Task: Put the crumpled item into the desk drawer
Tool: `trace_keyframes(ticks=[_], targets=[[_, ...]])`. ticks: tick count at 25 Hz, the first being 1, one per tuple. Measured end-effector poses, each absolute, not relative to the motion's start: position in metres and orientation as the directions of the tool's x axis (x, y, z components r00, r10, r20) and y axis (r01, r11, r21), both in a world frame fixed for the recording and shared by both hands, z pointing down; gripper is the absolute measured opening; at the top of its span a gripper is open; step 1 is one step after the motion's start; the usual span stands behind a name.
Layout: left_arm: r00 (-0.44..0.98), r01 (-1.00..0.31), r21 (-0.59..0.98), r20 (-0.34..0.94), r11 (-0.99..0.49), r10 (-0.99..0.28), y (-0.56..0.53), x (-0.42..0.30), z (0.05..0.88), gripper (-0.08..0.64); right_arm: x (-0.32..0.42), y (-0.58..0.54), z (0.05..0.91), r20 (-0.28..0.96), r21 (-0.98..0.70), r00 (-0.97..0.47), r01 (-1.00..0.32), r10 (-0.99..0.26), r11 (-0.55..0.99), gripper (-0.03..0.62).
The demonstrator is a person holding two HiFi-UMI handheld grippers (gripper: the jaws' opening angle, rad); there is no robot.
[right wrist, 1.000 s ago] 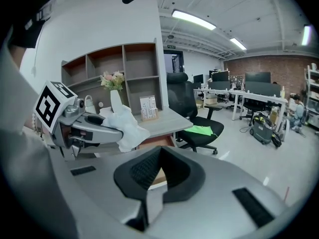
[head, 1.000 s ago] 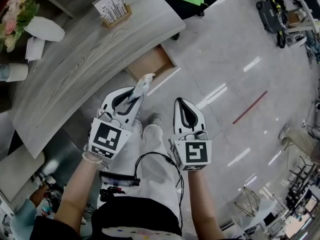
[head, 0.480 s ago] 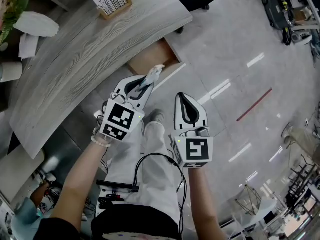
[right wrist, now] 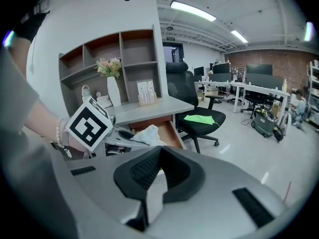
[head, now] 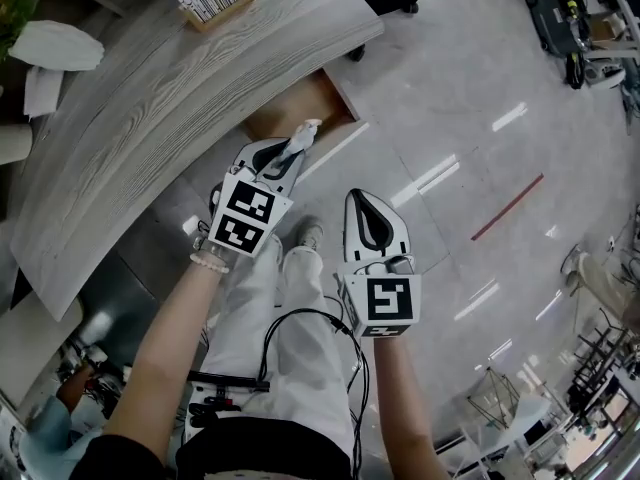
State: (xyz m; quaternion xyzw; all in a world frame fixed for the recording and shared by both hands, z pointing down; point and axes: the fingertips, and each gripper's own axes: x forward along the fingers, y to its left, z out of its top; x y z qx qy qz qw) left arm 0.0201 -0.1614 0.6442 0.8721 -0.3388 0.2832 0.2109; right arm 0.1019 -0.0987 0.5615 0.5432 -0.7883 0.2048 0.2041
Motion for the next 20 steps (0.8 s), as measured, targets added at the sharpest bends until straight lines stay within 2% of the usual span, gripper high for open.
trace_keyframes(ticks=[20], targets=[[0.573,-0.697,0.221,0.744,-0.682,-0.344,-0.17,0.044,0.709,0.089,0.108,-0.106,0.59,0.564,-0.115,-0.327,-0.94,-0.759,0.32,0.005]])
